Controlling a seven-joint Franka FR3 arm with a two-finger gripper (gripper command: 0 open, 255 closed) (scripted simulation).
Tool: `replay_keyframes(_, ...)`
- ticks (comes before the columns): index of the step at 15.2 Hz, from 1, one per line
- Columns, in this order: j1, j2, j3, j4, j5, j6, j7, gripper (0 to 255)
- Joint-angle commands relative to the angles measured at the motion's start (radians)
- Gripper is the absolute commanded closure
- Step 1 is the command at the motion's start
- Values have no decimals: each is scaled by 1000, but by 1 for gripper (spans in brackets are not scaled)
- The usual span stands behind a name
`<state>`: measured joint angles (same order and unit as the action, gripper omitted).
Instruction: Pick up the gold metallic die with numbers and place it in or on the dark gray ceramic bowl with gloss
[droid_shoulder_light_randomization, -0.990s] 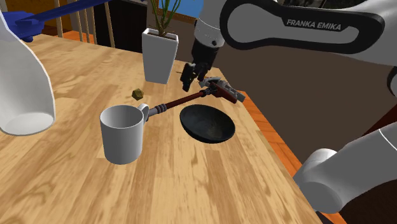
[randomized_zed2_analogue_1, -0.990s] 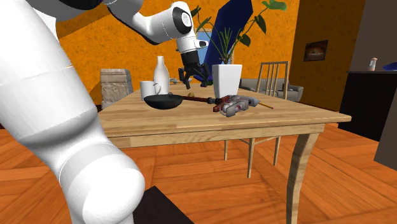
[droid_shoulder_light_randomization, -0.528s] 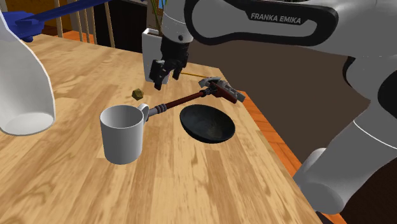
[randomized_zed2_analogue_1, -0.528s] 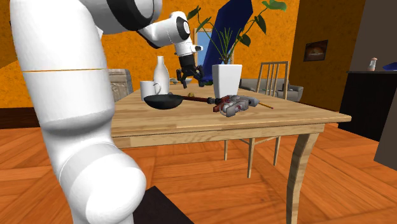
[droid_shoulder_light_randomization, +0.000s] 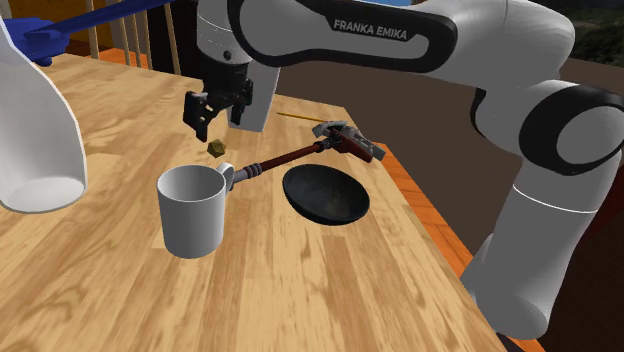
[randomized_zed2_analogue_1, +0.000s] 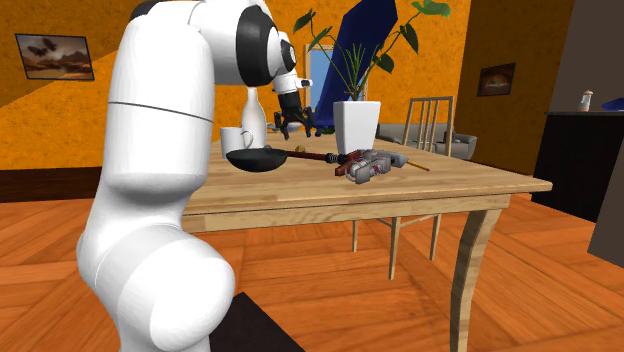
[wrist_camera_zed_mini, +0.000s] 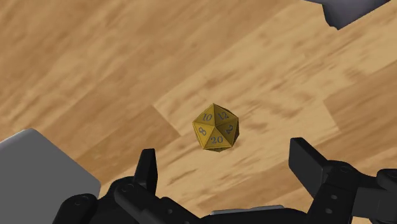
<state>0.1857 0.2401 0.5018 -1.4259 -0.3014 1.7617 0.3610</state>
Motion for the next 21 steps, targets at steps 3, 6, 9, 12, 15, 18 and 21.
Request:
replay_keyframes(3, -3, 13, -4, -31, -7, 43, 6, 0)
replay_keyframes(6, -7, 17, -6, -60, -10, 76, 9, 0)
replay_keyframes(9, -7, 17, -6, -60, -10, 76, 9, 0)
replay_keyframes(12, -7, 17, -6, -60, -10, 76, 9, 0)
replay_keyframes(15, -7, 17, -6, -60, -10, 76, 9, 255)
replay_keyframes(18, -7, 17, -6, -60, -10, 76, 9, 255)
replay_keyframes(21, -7, 16, -6, -61, -9, 76, 9, 255)
